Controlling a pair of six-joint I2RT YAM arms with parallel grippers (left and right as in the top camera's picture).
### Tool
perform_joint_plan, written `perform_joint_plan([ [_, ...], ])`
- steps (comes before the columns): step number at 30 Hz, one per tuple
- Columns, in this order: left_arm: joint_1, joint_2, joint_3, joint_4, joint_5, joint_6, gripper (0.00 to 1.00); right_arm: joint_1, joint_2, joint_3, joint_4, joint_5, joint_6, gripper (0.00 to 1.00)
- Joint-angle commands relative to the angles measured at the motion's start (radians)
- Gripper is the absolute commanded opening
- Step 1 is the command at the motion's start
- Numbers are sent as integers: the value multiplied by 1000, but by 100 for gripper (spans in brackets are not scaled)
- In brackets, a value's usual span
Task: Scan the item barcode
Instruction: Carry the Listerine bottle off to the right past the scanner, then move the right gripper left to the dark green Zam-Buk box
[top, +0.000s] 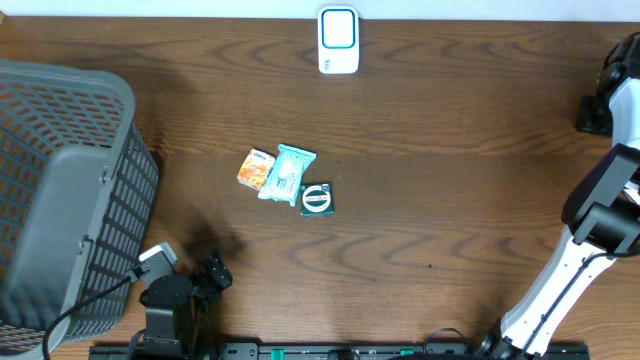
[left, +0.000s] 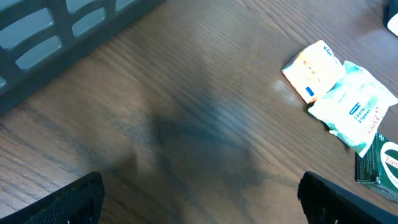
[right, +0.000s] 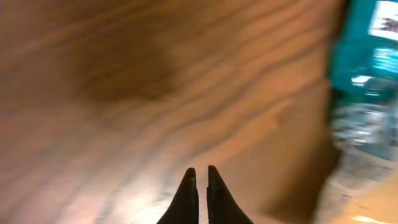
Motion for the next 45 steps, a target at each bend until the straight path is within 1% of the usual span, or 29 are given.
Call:
perform_joint_plan([
  [1,3,-2,-4,-63,-29,3,98,25,-23,19,-8,-117,76,2],
  [2,3,-2,-4,-63,-29,3,98,30,-23,19,-11,-136,85,3],
  [4,3,-2,-4,-63,-29,3,98,42,-23,19,-14,-177,95,8],
  [6,3,-2,-4,-63,-29,3,98,58,-23,19,-21,-219,98,29],
  [7,3,-2,-4,-63,-29,2,98,73,-24,19,-31,-253,98,49],
  [8,3,-2,-4,-63,-29,2,98,82,-24,19,-37,-272,98,54],
  [9,3,-2,-4,-63,-29,2,98,106,-24,19,-49,-313,98,70],
  [10,3,-2,-4,-63,-29,3,98,122,-24,19,-56,-337,99,77],
  [11,3,-2,-4,-63,-29,3,98,141,-26,19,-63,-359,99,79],
  [12,3,-2,-4,-63,-29,3,98,164,-27,19,-66,-380,99,89],
  [13,3,-2,-4,-63,-29,2,98,185,-29,19,-70,-393,108,93],
  [15,3,-2,-4,-63,-29,3,98,236,-38,19,-84,-411,140,95],
  [16,3,-2,-4,-63,-29,2,98,276,-48,19,-98,-422,153,99],
  [18,3,-2,-4,-63,-29,3,98,357,-74,19,-123,-422,173,99],
  [21,3,-2,-4,-63,-29,2,98,448,-106,19,-191,-423,300,99],
  [22,3,-2,-4,-63,-29,2,98,485,-113,19,-233,-429,367,99],
  [25,3,-2,-4,-63,-29,3,98,564,-111,19,-316,-470,441,99],
  [28,3,-2,-4,-63,-29,3,98,635,-109,18,-334,-569,419,99],
  [29,3,-2,-4,-63,-29,2,98,668,-109,18,-352,-613,364,99],
  [31,3,-2,-4,-63,-29,2,98,725,-109,19,-397,-651,300,99],
  [35,3,-2,-4,-63,-29,2,98,852,-109,19,-508,-651,291,99],
  [38,3,-2,-4,-63,-29,2,98,923,-109,19,-551,-651,296,99],
  [41,3,-2,-4,-63,-29,3,98,1001,-109,18,-519,-620,295,99],
  [43,3,-2,-4,-63,-29,3,98,1049,-107,18,-484,-571,295,99],
  [45,3,-2,-4,-63,-29,3,98,1101,-106,13,-471,-480,309,99],
])
